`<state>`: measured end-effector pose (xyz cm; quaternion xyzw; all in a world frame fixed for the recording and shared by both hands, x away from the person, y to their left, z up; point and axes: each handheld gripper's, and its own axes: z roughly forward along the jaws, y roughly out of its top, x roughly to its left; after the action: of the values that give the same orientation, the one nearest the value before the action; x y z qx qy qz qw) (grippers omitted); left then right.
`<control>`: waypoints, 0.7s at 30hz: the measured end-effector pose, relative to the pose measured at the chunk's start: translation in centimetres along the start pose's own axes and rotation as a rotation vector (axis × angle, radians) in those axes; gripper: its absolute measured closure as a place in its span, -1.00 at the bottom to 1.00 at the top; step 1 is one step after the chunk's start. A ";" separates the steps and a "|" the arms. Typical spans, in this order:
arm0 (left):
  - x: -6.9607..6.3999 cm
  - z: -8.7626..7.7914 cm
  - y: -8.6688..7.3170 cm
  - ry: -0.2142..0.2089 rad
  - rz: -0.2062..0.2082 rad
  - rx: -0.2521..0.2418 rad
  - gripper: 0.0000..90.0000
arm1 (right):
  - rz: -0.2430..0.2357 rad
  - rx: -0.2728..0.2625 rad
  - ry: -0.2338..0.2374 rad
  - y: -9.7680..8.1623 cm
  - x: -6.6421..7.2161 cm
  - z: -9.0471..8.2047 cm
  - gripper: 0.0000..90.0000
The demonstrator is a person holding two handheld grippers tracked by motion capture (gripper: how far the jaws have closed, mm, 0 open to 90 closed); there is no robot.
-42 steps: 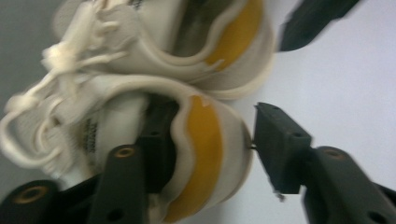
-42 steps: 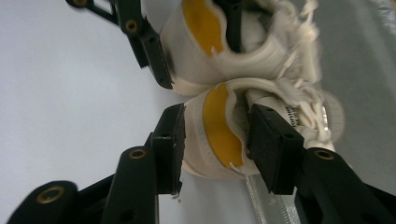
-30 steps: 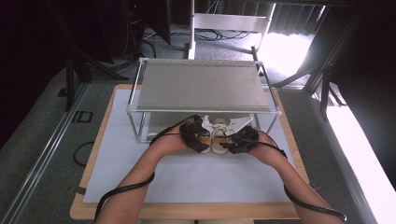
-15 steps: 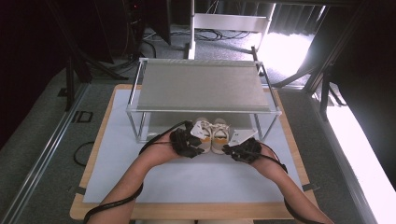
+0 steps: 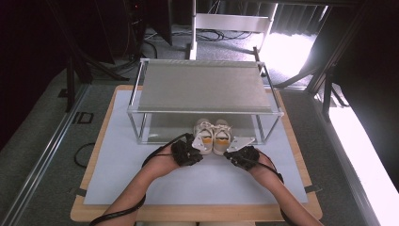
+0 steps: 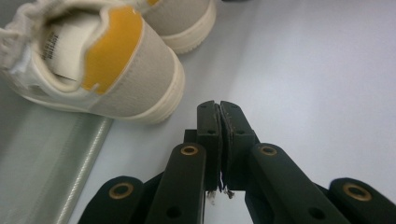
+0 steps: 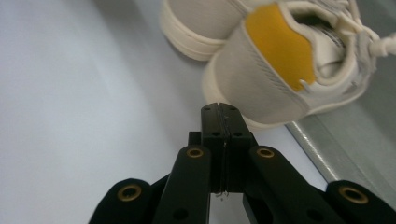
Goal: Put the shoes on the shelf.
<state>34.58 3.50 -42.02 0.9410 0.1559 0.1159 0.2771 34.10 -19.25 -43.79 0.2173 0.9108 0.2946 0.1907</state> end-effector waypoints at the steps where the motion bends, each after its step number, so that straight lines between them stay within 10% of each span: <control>1: 0.2 0.1 0.0 -0.005 -0.009 0.002 0.93 | 0.009 0.002 -0.006 0.0 -0.2 0.2 1.00; 21: 2.6 2.7 1.5 0.074 -0.043 -0.015 0.94 | 0.081 -0.008 -0.074 0.3 -2.1 1.7 1.00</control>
<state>38.14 1.96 -43.05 0.9304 0.1854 0.1459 0.2806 36.73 -19.28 -44.41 0.2639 0.8925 0.2973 0.2131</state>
